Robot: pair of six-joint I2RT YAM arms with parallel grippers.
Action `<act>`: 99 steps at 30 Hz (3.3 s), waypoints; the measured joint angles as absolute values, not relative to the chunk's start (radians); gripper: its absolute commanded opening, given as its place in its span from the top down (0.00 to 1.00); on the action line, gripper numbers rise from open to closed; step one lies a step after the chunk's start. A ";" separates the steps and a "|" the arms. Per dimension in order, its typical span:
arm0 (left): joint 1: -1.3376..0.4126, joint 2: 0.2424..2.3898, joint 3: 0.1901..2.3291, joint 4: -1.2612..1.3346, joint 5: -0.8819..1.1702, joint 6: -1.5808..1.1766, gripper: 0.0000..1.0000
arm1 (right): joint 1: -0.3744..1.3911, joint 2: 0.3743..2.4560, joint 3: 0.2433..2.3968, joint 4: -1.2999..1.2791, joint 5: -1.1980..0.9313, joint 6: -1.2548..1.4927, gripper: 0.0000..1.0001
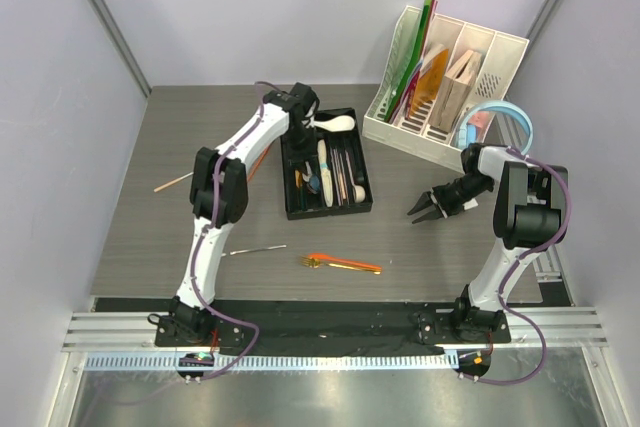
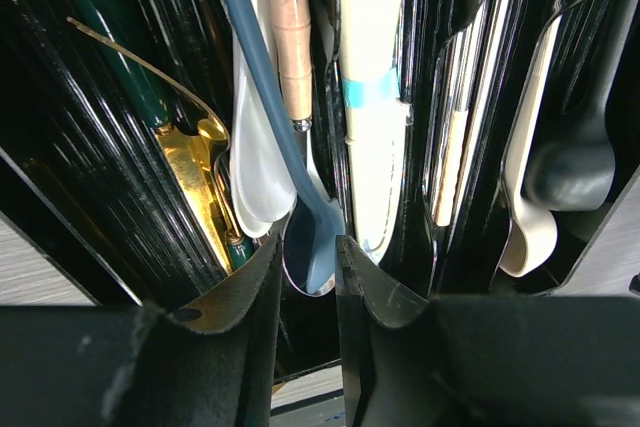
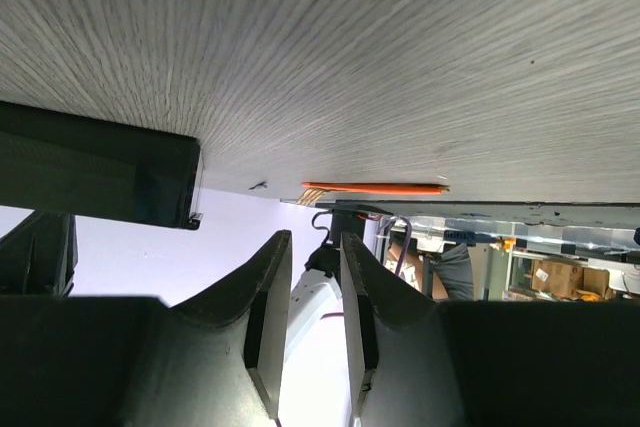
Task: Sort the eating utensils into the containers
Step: Place the spoon in the storage box, then pick up the fork at the center of the board.
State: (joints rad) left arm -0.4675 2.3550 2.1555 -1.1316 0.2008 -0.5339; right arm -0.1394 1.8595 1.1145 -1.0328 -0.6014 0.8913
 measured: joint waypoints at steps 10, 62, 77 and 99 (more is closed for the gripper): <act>-0.456 2.339 2.155 -1.132 0.195 -0.533 0.69 | -0.139 1.860 1.114 -1.032 -0.601 0.891 0.68; -0.990 1.856 1.482 -1.109 -0.155 -0.250 0.69 | -0.032 1.820 1.195 -1.142 -0.410 0.627 0.66; -1.065 1.980 1.488 -0.982 -0.146 -0.121 0.66 | -0.032 1.820 1.176 -1.118 -0.393 0.594 0.67; -1.163 1.985 1.482 -0.977 -0.073 -0.121 0.67 | -0.032 1.863 1.034 -1.013 -0.396 0.595 0.67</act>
State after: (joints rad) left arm -1.1633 1.9850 1.4818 -0.9768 -0.0731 -0.1215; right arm -0.0322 1.8626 1.0340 -1.0130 -0.3962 0.5953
